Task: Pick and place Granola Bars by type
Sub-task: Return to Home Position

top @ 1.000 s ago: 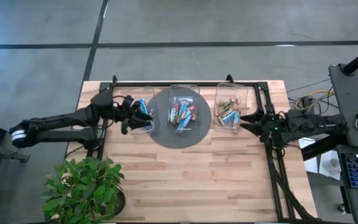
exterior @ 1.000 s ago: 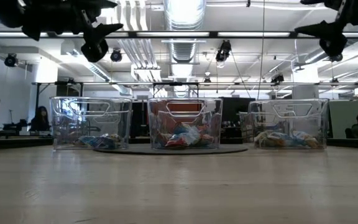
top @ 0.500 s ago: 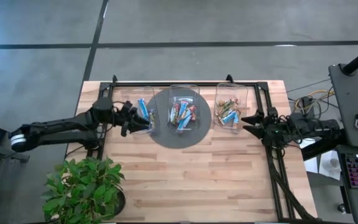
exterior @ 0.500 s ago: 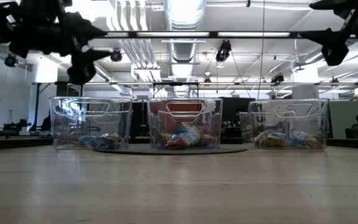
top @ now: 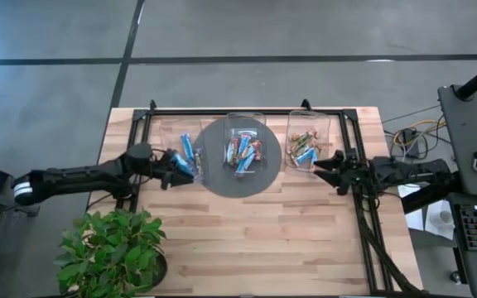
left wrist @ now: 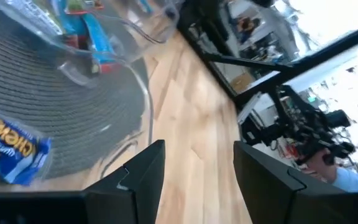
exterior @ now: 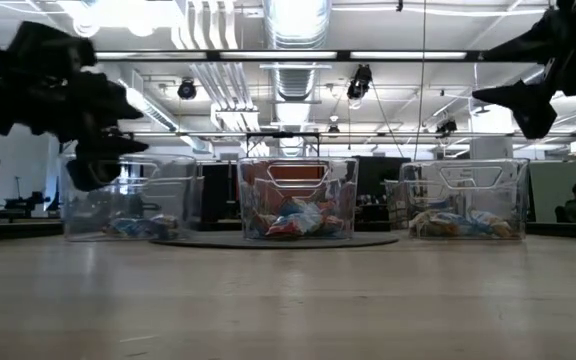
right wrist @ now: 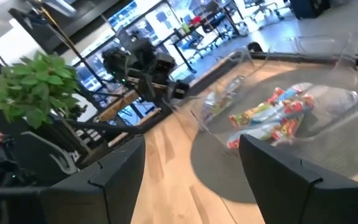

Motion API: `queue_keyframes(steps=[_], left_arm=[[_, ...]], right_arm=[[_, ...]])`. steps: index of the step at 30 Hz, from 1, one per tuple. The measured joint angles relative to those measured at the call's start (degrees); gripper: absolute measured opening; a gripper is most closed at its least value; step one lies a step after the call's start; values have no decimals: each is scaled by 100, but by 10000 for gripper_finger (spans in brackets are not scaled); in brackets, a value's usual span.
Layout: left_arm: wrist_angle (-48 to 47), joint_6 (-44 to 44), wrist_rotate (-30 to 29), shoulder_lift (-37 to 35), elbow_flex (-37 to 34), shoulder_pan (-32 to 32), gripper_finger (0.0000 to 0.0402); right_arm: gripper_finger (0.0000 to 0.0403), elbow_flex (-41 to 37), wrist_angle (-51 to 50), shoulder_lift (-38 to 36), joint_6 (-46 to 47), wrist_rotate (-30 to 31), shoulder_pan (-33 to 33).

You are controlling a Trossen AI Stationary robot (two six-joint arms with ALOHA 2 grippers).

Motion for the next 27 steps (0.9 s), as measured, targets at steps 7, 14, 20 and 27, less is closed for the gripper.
queue_keyframes(steps=[7, 14, 20, 27], left_arm=[[-923, 2, -28, -1304, -455, -211, 174], [-1002, -1, -37, -2529, -482, -375, 174], [-965, 1, -24, -3555, -493, -418, 174], [-554, 2, -73, -3616, -488, -943, 174]], right_arm=[[255, -203, 15, 22, 30, 14, 0], [257, -414, -4, 90, 26, 8, 0], [250, -419, 38, 113, 23, -4, 2], [252, -419, 42, 114, 23, -4, 0]])
